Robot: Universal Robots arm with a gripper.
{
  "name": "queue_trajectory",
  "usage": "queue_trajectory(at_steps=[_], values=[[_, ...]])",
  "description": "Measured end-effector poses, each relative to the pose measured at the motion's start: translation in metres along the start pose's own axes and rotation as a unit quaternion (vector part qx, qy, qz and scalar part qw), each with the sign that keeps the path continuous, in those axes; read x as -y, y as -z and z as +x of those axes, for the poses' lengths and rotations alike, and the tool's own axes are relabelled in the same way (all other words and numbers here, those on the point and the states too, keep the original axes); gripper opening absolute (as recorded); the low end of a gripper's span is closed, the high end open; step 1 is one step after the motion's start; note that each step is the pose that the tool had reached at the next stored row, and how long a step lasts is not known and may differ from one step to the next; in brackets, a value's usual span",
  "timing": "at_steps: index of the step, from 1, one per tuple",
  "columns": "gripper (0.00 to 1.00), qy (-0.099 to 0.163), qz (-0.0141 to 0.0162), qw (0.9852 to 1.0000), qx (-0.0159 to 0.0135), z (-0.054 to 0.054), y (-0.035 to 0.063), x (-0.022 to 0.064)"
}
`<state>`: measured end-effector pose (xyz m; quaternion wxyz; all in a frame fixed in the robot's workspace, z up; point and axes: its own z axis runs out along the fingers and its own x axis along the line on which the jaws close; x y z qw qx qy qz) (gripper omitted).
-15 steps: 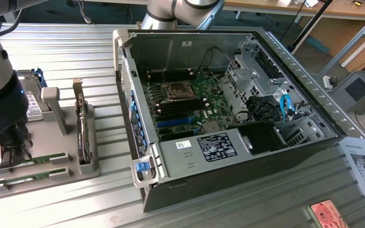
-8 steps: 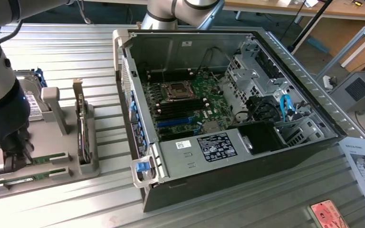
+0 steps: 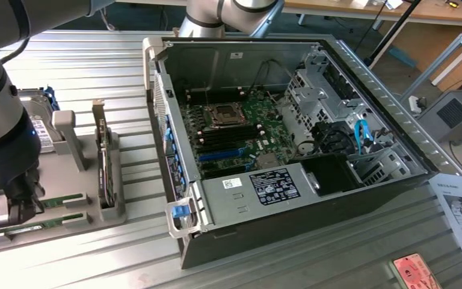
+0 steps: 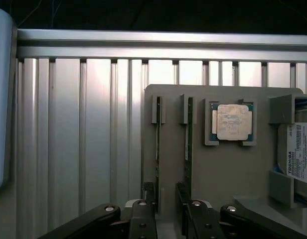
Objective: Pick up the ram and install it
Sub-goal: 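Pick up the ram and move it above insertion slot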
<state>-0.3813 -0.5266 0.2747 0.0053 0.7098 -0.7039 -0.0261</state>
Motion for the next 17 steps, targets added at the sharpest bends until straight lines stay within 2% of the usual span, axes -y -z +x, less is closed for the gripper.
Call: queue_trajectory(at_steps=[17], values=[[0.31, 0.000, 0.0000, 1.0000, 0.0000, 0.005, -0.0150, 0.0006]])
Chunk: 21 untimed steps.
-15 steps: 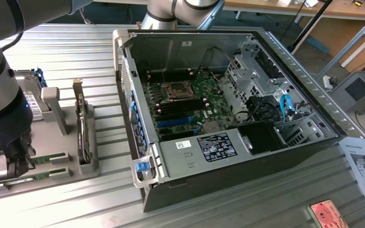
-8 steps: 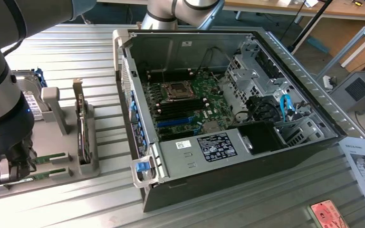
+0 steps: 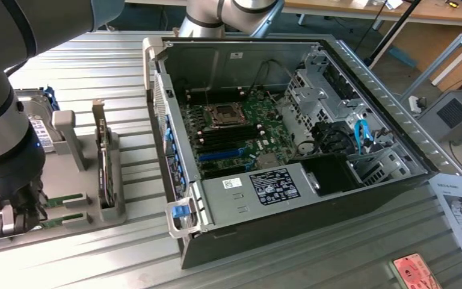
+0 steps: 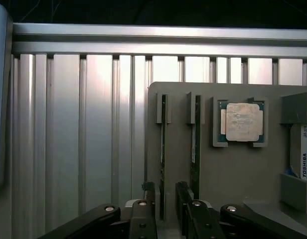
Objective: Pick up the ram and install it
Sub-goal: 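Pick up the ram and move it above insertion slot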
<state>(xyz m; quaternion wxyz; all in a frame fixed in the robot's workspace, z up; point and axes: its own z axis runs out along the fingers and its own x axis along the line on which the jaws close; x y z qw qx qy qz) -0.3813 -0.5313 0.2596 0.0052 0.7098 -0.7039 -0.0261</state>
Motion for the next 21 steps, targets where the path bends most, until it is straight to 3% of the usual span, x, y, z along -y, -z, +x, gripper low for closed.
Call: queue_trajectory(at_steps=[13, 21], values=[[0.31, 0.000, 0.0001, 1.0000, 0.0002, 0.0002, -0.0023, 0.0001], [0.31, 0.000, -0.0001, 1.0000, 0.0001, 0.0005, -0.0101, 0.0005]])
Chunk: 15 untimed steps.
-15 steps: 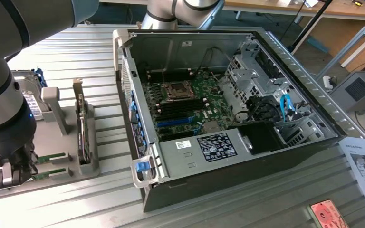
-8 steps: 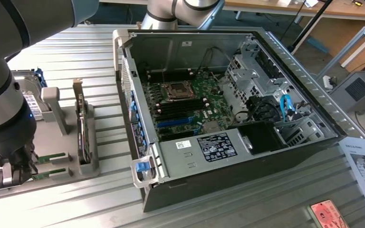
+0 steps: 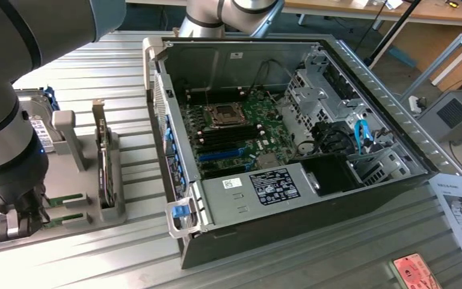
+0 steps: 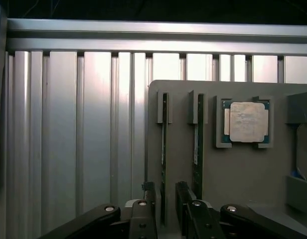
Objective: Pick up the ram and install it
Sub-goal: 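Pick up the ram and move it above insertion slot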
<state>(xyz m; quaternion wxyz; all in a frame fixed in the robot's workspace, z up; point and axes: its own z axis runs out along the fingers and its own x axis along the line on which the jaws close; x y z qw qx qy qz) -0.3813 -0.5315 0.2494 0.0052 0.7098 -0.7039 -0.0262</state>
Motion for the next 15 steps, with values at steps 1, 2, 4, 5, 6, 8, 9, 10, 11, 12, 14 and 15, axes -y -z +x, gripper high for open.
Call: queue_trajectory(at_steps=[1, 2, 4, 5, 6, 8, 9, 10, 11, 12, 14, 15], values=[[0.31, 0.000, 0.0000, 1.0000, 0.0000, 0.0000, -0.0012, 0.0000], [0.31, 0.000, 0.0000, 1.0000, 0.0000, 0.0001, -0.0023, 0.0001], [0.31, 0.000, 0.0000, 1.0000, 0.0000, 0.0001, -0.0044, 0.0002], [0.31, 0.000, 0.0000, 1.0000, 0.0001, 0.0002, -0.0054, 0.0002], [0.31, 0.000, 0.0000, 1.0000, 0.0000, 0.0002, -0.0064, 0.0003], [0.31, 0.000, 0.0000, 1.0000, 0.0000, 0.0003, -0.0082, 0.0003], [0.31, 0.000, 0.0000, 1.0000, 0.0000, 0.0003, -0.0090, 0.0003], [0.31, 0.000, 0.0000, 1.0000, 0.0000, 0.0003, -0.0097, 0.0004], [0.31, 0.000, 0.0000, 1.0000, 0.0000, 0.0003, -0.0104, 0.0004], [0.31, 0.000, -0.0001, 1.0000, -0.0001, 0.0004, -0.0105, 0.0004], [0.31, 0.000, 0.0000, 1.0000, 0.0000, 0.0004, -0.0107, 0.0004], [0.31, 0.000, 0.0000, 1.0000, 0.0000, 0.0004, -0.0107, 0.0005]])
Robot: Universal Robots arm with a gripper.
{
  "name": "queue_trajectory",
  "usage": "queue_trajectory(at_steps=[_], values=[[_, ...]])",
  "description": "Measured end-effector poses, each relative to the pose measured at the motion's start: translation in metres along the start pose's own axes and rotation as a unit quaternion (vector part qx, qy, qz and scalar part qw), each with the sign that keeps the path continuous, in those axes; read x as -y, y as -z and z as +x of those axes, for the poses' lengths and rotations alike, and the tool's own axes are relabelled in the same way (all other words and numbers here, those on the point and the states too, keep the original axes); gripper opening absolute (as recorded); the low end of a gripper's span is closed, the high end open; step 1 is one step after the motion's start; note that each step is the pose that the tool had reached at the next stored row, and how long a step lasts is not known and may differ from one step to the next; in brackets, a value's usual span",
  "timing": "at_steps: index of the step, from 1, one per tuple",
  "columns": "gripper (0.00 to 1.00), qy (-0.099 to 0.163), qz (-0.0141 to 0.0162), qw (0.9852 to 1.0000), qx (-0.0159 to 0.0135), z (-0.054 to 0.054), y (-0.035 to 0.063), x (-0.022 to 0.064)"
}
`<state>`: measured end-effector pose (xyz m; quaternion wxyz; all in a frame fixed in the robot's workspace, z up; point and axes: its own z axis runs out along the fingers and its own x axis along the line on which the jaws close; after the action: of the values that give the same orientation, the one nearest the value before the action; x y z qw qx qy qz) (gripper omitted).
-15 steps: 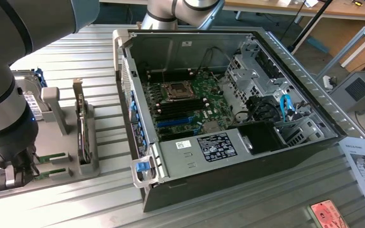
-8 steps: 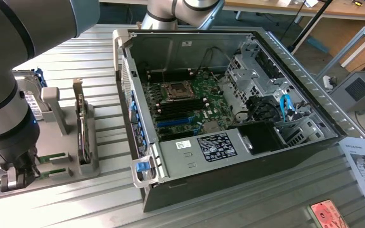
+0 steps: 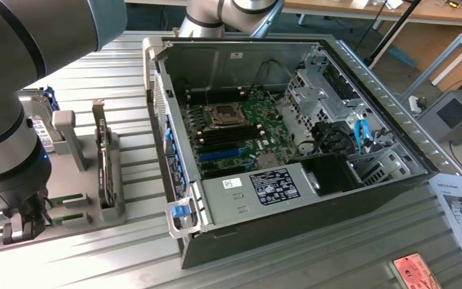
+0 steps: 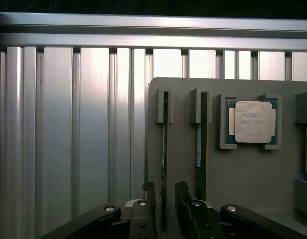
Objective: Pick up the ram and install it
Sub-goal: 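Pick up the ram and move it above insertion slot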
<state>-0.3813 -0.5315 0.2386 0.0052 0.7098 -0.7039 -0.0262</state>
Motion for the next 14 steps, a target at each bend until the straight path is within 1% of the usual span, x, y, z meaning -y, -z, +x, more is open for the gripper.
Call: queue_trajectory(at_steps=[7, 14], values=[[0.31, 0.000, 0.0000, 1.0000, -0.0001, -0.0022, -0.0007, 0.0001], [0.31, 0.000, 0.0000, 1.0000, 0.0000, -0.0022, -0.0062, 0.0003]])
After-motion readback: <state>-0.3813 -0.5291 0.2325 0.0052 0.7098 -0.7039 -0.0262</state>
